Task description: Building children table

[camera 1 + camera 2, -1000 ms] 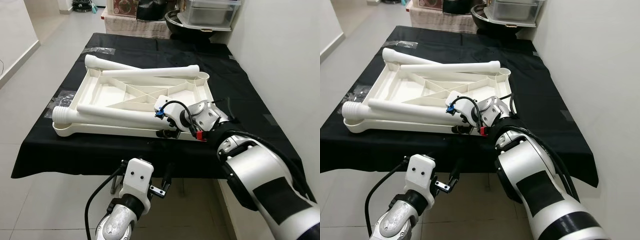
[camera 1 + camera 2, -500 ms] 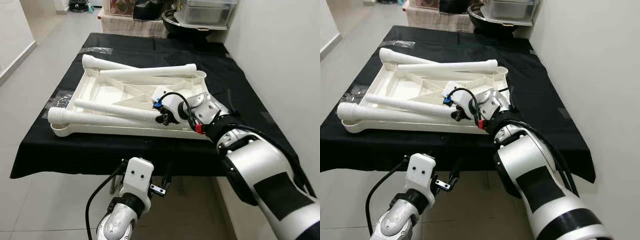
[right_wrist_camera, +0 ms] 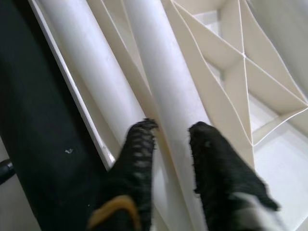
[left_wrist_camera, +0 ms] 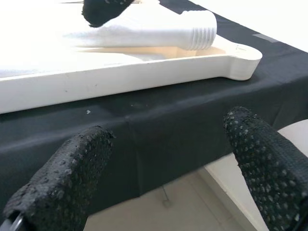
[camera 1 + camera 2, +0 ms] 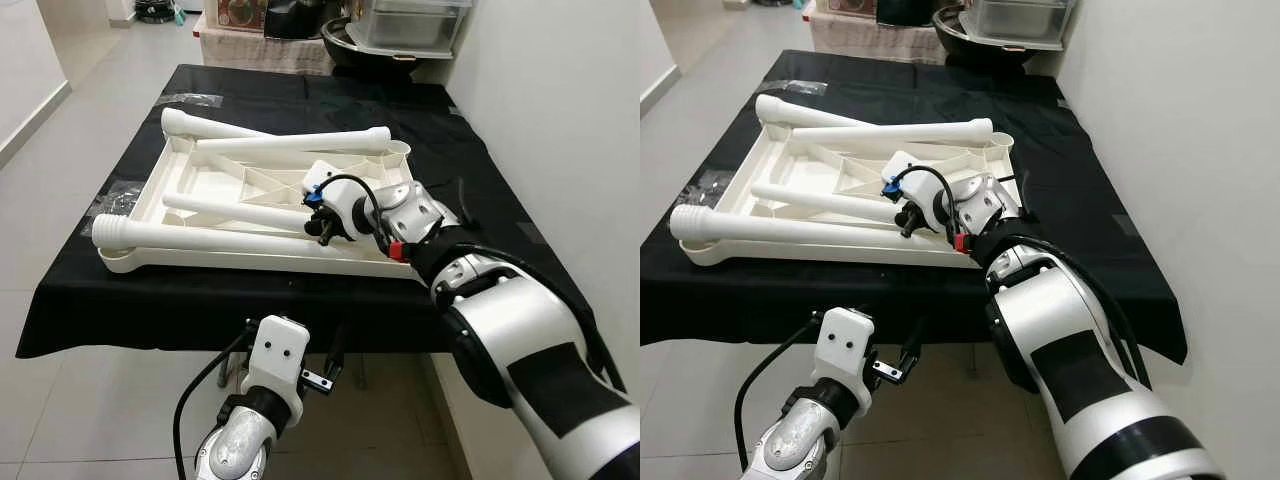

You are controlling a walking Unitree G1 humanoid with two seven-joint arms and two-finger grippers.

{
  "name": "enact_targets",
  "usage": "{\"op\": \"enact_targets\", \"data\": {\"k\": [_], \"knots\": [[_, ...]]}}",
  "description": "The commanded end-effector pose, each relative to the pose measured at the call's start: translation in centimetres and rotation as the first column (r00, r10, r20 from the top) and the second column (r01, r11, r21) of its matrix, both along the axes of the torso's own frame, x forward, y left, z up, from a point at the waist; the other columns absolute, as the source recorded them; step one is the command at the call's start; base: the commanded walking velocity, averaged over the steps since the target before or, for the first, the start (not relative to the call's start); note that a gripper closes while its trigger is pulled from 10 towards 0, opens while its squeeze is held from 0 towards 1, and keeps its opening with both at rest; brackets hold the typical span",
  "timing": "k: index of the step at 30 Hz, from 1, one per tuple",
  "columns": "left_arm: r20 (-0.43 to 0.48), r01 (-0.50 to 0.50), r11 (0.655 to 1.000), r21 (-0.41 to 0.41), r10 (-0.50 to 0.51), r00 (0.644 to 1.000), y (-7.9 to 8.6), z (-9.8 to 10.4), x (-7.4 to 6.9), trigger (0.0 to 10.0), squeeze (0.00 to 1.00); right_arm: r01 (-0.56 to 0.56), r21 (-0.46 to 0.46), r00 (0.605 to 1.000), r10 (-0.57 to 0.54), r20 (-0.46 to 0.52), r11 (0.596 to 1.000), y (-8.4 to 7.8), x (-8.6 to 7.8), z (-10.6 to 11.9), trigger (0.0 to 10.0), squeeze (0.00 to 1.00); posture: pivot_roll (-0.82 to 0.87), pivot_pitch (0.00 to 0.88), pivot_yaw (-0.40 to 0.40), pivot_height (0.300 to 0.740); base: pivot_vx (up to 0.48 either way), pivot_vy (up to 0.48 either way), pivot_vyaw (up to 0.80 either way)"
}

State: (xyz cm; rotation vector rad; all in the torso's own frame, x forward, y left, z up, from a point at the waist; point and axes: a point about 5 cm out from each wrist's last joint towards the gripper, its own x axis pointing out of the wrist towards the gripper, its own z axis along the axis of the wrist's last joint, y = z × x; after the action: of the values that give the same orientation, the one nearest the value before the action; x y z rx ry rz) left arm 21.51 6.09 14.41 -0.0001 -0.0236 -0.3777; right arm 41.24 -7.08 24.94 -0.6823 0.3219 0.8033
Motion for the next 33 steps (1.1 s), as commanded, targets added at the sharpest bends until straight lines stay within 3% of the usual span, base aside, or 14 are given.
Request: {"op": "enact_targets", "data": {"k": [1,6,7,8,9,18,24,30,33], "knots": [[-0.018,0.043,0.998,-0.040,-0.043,0.999,-1.6,0.0,-0.5,10.0,0.00,0.011,0.046,0.999,-0.013,0.032,0.999,0.1,0.2,1.0,10.0,1.00,0.01,0.105,-0.135,0.740,0.000,0.000,0.00],[-0.018,0.036,0.998,-0.044,-0.037,0.999,-1.5,0.0,-0.4,10.0,0.00,0.037,0.097,0.995,-0.045,0.085,0.995,0.1,0.4,1.8,10.0,1.00,0.01,0.100,-0.133,0.740,0.000,0.000,0.00],[-0.015,0.030,0.999,-0.045,-0.031,0.999,-1.5,0.0,-0.3,10.0,0.00,0.050,0.116,0.994,-0.061,0.093,0.992,0.0,0.4,1.9,10.0,0.86,0.01,0.098,-0.134,0.740,0.000,0.000,0.00],[-0.014,0.026,0.999,-0.046,-0.026,1.000,-1.4,0.0,-0.3,10.0,0.00,0.058,0.126,0.993,-0.071,0.096,0.990,0.0,0.5,2.0,10.0,0.86,0.01,0.098,-0.134,0.740,0.000,0.000,0.00],[-0.012,0.023,0.999,-0.049,-0.024,1.000,-1.4,0.0,-0.2,10.0,0.00,0.060,0.135,0.993,-0.072,0.088,0.989,-0.1,0.5,2.0,10.0,0.00,0.01,0.095,-0.131,0.740,0.000,0.000,0.00],[-0.012,0.024,0.999,-0.038,-0.024,1.000,-1.4,-0.1,0.0,10.0,0.00,0.031,0.111,0.998,-0.037,0.054,0.993,-0.6,0.4,1.6,10.0,0.00,0.01,0.082,-0.129,0.740,0.000,0.000,0.00],[-0.015,0.025,0.999,-0.036,-0.026,1.000,-1.4,-0.2,0.0,10.0,0.00,0.086,0.091,0.994,-0.091,0.054,0.992,-1.5,0.6,1.2,10.0,0.00,0.02,0.078,-0.130,0.740,0.000,0.000,0.00],[-0.022,0.022,0.999,-0.043,-0.023,0.999,-1.4,-0.1,-0.3,10.0,0.00,0.085,0.087,0.995,-0.089,0.044,0.993,-2.0,0.5,0.8,10.0,0.00,0.02,0.097,-0.130,0.740,0.000,0.000,-0.65],[-0.027,0.030,0.998,-0.054,-0.031,0.999,-1.4,0.2,-0.8,10.0,0.00,0.050,0.024,0.999,-0.051,0.006,0.998,-2.0,0.3,-0.2,10.0,0.00,0.02,0.123,-0.132,0.740,0.000,0.000,0.00]]}}
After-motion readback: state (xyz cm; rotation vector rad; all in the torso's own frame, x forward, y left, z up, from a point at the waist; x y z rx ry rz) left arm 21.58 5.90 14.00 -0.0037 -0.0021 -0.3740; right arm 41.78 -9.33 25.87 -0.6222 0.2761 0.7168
